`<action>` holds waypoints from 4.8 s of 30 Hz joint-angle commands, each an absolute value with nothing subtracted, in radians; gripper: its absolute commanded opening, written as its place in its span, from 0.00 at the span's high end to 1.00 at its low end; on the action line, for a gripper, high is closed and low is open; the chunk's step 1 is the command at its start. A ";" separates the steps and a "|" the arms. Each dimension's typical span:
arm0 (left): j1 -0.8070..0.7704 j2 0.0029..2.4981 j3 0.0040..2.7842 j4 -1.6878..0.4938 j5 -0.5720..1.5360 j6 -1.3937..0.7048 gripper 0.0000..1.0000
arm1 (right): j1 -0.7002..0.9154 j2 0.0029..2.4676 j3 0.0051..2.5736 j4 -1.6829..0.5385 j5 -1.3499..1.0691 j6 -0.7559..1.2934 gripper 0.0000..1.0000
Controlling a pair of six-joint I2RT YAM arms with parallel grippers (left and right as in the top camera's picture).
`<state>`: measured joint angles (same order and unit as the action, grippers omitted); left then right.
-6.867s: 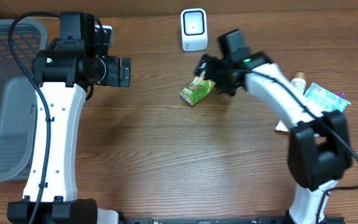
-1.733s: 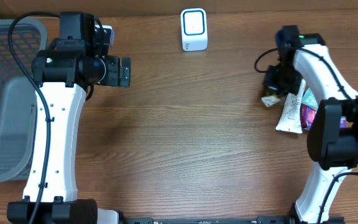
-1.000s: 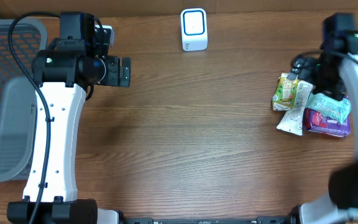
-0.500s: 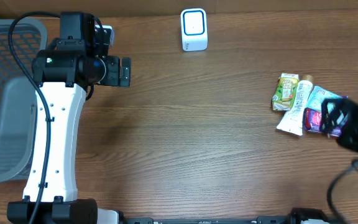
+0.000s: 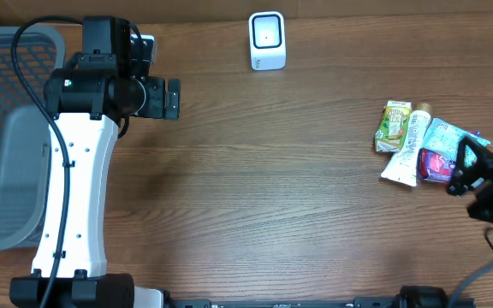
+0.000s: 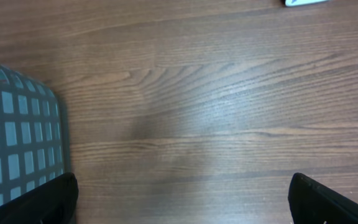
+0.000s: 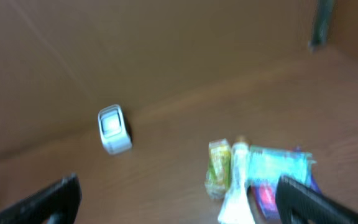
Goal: Scan the item barcode
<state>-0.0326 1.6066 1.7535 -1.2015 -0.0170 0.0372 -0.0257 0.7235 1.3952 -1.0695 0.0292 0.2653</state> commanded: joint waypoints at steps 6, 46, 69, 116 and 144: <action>-0.039 1.603 1.771 -1.200 -0.007 0.060 0.01 | 0.044 0.393 0.688 -0.451 0.025 0.260 0.00; -0.039 1.604 1.771 -1.200 -0.007 0.060 0.00 | 0.091 0.003 0.008 -0.078 0.043 0.261 0.00; -0.011 1.185 1.203 -0.533 0.061 0.192 0.00 | 0.091 0.003 0.008 -0.078 0.043 0.261 0.00; 0.058 0.004 0.005 -0.056 0.203 0.411 0.00 | 0.091 0.003 0.008 -0.078 0.043 0.261 0.00; 0.058 0.004 0.005 -0.056 0.203 0.411 0.01 | 0.091 0.003 0.008 -0.078 0.043 0.261 0.00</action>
<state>0.0605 0.0158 0.0090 -0.0559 0.1986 0.4252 0.0856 0.0139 0.0185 -0.0826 0.0486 0.2619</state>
